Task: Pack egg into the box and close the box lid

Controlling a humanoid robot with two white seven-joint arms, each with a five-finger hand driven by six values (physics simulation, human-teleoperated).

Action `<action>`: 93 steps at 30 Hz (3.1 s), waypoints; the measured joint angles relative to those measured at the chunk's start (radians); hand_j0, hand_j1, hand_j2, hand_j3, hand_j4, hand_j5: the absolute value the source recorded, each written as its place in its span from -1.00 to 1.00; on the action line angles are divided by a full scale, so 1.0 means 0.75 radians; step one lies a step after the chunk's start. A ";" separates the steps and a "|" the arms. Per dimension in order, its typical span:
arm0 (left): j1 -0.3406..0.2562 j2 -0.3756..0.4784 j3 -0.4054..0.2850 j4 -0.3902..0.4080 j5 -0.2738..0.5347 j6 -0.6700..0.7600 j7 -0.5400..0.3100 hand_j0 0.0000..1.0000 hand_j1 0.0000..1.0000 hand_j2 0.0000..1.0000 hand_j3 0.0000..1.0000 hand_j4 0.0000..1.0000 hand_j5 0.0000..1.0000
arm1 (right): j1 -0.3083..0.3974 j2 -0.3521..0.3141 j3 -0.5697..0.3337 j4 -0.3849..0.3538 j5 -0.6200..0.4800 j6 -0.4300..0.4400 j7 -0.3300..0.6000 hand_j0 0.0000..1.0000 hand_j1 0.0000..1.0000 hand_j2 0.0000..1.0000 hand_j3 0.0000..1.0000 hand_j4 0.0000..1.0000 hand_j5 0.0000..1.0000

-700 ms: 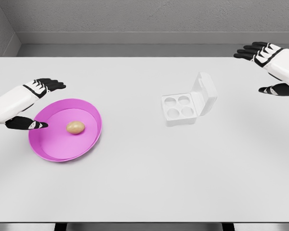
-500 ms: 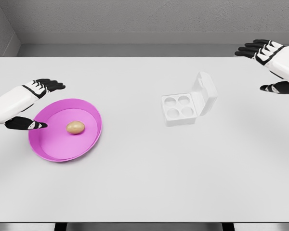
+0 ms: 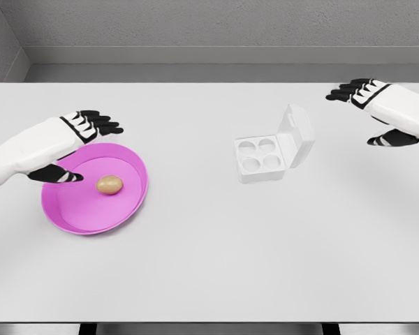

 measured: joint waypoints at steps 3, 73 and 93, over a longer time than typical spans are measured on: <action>-0.002 -0.007 -0.023 0.001 0.082 0.182 -0.005 1.00 1.00 1.00 1.00 1.00 1.00 | -0.012 0.041 0.009 0.039 0.026 -0.001 0.064 1.00 1.00 1.00 1.00 1.00 1.00; -0.022 -0.079 -0.300 0.302 0.154 0.411 -0.005 0.23 0.23 0.23 0.23 0.23 0.23 | -0.155 0.184 0.097 0.321 0.069 0.018 0.203 1.00 1.00 1.00 1.00 1.00 1.00; -0.033 -0.080 -0.260 0.193 0.143 0.412 -0.008 -0.39 -0.39 -0.39 -0.39 -0.39 -0.39 | -0.155 0.183 0.097 0.319 0.069 0.018 0.202 1.00 1.00 1.00 1.00 1.00 1.00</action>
